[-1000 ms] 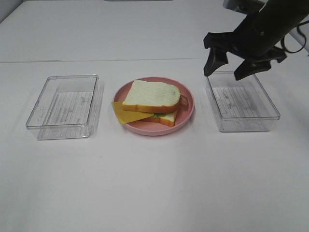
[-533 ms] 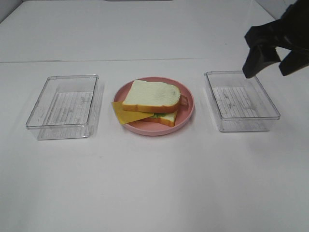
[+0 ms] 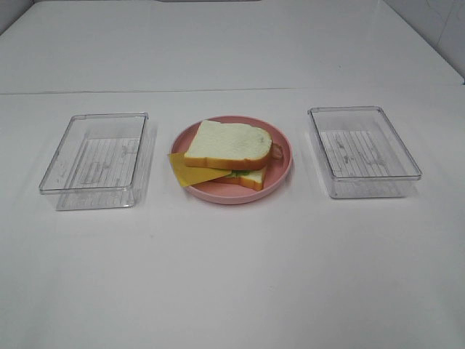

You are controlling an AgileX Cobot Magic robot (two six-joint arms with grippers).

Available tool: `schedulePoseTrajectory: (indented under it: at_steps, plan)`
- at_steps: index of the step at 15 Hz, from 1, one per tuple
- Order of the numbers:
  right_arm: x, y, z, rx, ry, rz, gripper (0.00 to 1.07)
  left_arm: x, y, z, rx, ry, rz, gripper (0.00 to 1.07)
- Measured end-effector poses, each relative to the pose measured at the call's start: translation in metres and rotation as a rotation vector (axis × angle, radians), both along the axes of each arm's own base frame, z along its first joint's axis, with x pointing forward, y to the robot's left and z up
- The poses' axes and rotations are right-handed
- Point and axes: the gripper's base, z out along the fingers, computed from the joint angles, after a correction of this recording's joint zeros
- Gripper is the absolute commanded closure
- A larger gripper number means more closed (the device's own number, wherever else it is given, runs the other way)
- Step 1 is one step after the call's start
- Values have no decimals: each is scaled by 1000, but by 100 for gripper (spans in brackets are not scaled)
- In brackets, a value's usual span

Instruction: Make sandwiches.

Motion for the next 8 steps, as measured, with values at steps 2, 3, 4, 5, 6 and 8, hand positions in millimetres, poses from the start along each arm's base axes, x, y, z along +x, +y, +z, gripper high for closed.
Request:
schedulePoseTrajectory:
  at_steps: [2, 3, 4, 5, 6, 8]
  plan:
    - [-31, -12, -9, -34, -91, -4, 36, 0, 0, 0, 0, 0, 0, 17]
    - [-44, -16, -12, -32, -133, -6, 36, 0, 0, 0, 0, 0, 0, 17]
    - [-57, -19, -14, -23, -187, -8, 36, 0, 0, 0, 0, 0, 0, 17]
    - [-71, -22, -19, -11, -252, -5, 36, 0, 0, 0, 6, -1, -6, 17]
    - [-81, -25, -23, -8, -304, 5, 36, 0, -1, 0, 12, -3, -21, 17]
    - [-95, -28, -24, 14, -434, 12, 36, -1, -3, 0, 19, -4, -44, 17]
